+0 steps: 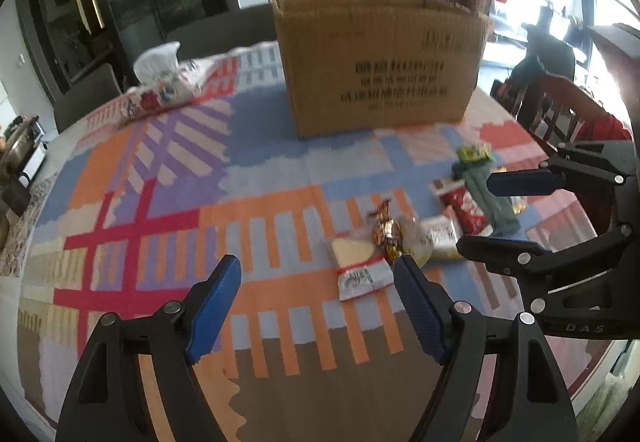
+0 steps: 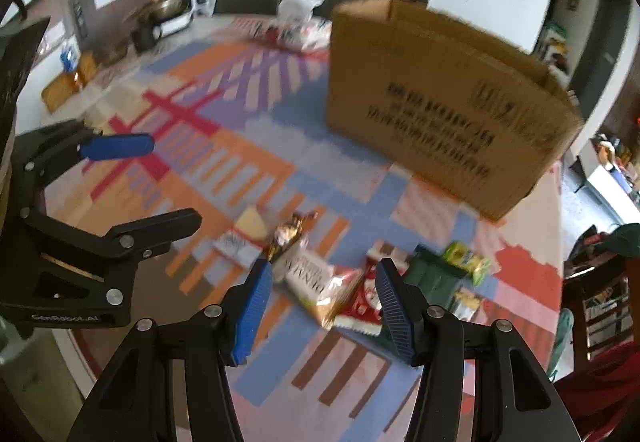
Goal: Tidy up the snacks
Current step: 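Move both tools back down to the remaining snacks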
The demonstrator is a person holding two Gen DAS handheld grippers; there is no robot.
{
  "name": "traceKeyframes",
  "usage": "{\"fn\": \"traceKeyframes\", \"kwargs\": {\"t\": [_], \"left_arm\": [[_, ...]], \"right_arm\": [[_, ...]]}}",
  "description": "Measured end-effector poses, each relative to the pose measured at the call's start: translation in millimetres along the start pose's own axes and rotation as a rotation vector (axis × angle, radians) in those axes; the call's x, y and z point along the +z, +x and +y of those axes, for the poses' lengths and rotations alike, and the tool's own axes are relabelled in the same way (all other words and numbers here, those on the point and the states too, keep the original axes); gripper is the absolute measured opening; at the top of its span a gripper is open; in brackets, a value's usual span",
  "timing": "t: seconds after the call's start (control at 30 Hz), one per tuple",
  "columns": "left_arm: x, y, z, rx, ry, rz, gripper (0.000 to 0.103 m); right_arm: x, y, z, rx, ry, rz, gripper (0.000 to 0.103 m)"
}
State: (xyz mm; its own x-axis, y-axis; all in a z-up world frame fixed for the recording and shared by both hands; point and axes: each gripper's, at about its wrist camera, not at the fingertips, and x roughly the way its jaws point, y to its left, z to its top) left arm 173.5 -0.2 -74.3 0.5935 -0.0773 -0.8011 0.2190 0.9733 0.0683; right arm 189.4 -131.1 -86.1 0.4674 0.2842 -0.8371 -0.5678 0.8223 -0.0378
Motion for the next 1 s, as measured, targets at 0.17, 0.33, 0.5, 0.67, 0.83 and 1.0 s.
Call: {"fn": "traceKeyframes", "kwargs": {"t": [0.17, 0.33, 0.5, 0.67, 0.83, 1.0], "left_arm": [[-1, 26, 0, -0.034, -0.022, 0.078, 0.076], [0, 44, 3, -0.043, -0.054, 0.120, 0.073], [4, 57, 2, -0.038, -0.061, 0.137, 0.071], [8, 71, 2, -0.042, -0.077, 0.155, 0.066], [10, 79, 5, -0.048, -0.097, 0.153, 0.063], [10, 81, 6, -0.076, -0.109, 0.138, 0.051]], "right_arm": [[-1, 19, 0, 0.016, -0.050, 0.071, 0.055], [1, 35, 1, 0.010, -0.080, 0.100, 0.055], [3, 47, 0, 0.020, -0.084, 0.103, 0.055], [7, 52, -3, 0.027, -0.075, 0.083, 0.055], [11, 59, -8, 0.045, -0.058, 0.079, 0.054], [14, 63, -8, 0.048, -0.047, 0.073, 0.047]]}}
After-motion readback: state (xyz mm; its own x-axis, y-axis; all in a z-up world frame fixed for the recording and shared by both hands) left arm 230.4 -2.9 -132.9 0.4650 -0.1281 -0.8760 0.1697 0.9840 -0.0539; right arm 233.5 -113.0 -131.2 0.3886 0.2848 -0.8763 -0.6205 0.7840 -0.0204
